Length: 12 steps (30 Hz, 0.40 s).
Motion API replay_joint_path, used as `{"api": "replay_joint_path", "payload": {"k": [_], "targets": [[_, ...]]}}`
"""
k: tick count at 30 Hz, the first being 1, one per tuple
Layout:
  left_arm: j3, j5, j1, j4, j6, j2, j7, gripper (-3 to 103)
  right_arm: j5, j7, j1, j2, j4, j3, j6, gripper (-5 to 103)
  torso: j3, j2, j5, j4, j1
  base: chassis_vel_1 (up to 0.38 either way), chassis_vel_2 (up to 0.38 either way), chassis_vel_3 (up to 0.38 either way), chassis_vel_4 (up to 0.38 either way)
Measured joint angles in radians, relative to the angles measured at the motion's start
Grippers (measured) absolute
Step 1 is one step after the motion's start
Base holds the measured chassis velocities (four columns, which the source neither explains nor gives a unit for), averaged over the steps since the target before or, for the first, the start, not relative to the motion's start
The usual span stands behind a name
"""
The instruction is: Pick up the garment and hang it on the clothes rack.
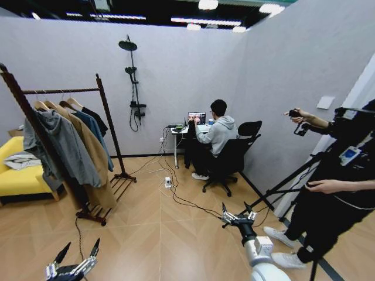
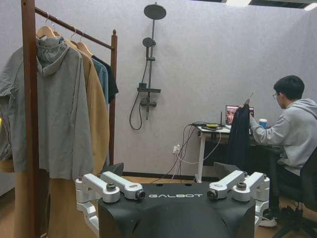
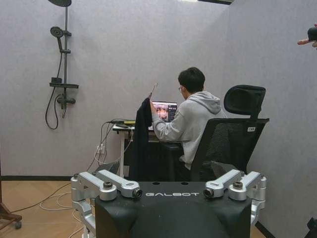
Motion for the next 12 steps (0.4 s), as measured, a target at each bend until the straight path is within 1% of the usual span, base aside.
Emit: {"api": "replay_joint_path", "payload": {"k": [9, 11, 12], "targets": [[0.0, 0.0, 0.0, 0.0, 0.0, 0.0, 0.0, 100, 0.012, -0.019, 0.004, -0.003, 0.011, 0.001, -0.003, 100, 0.0, 0.0, 0.0, 0.0001, 0.0, 0.0, 0.0, 0.0, 0.0], [0.0, 0.0, 0.0, 0.0, 0.0, 0.0, 0.0, 100, 0.018, -0.05, 0.0, -0.003, 0.015, 0.008, -0.003, 100, 0.0, 0.0, 0.0, -0.0001, 0.0, 0.0, 0.0, 0.0, 0.0], [0.0, 0.0, 0.0, 0.0, 0.0, 0.0, 0.0, 100, 0.018, -0.05, 0.0, -0.003, 0.015, 0.008, -0.003, 100, 0.0, 0.0, 0.0, -0.0001, 0.0, 0.0, 0.0, 0.0, 0.0]]}}
